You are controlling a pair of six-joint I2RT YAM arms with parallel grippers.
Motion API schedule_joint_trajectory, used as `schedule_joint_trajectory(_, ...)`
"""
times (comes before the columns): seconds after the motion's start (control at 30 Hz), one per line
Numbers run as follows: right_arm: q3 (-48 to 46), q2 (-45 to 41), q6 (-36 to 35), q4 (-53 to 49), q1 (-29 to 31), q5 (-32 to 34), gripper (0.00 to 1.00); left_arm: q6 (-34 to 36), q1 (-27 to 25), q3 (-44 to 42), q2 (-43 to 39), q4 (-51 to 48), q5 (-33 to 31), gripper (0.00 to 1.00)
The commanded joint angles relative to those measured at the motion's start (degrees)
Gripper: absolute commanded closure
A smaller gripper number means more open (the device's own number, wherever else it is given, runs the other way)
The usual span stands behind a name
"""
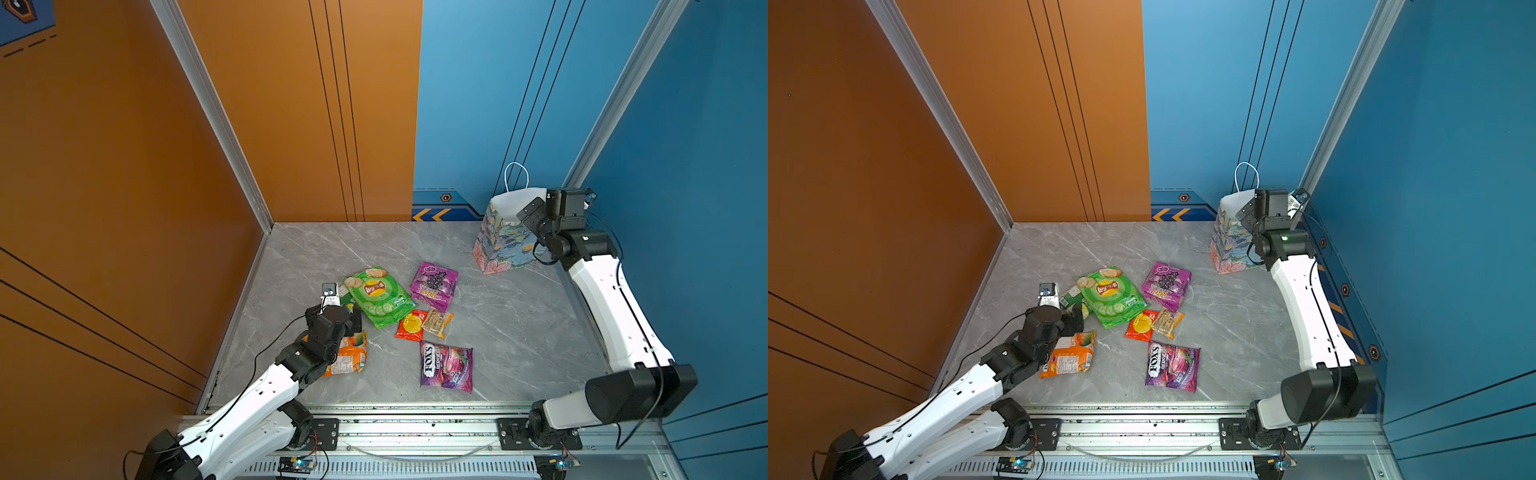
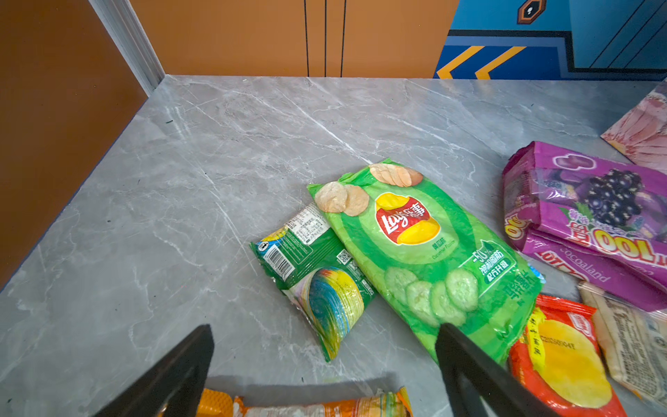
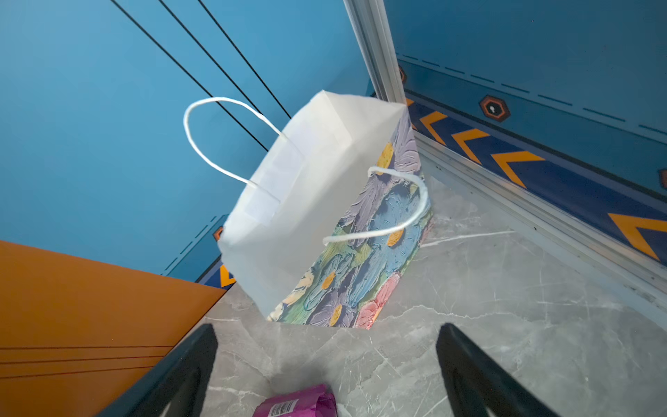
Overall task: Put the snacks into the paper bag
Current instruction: 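Reach right gripper to paper bag rim while left gripper nears chips bag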
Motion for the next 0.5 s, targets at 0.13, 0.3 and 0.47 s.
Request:
schedule_joint_trajectory(0.13,6.47,8.62,5.52,-7.82,-0.59,1.48,0.07,0.41,-0.11,-2.61,-4.49,3.35,-3.27,0.02)
schedule_joint_trajectory(0.3,10.93,13.37,6.8,-7.93,-0.9,2.71,0.12,0.19,-0.1,-3.34,-6.09,3.87,-3.26,0.02)
schedule_joint_trajectory(0.47,12.63,16.49,7.9,-8.17,-1.91,3.95,0.22,-0.03,-0.08,-2.93,-5.49,3.74,-2.88,0.02)
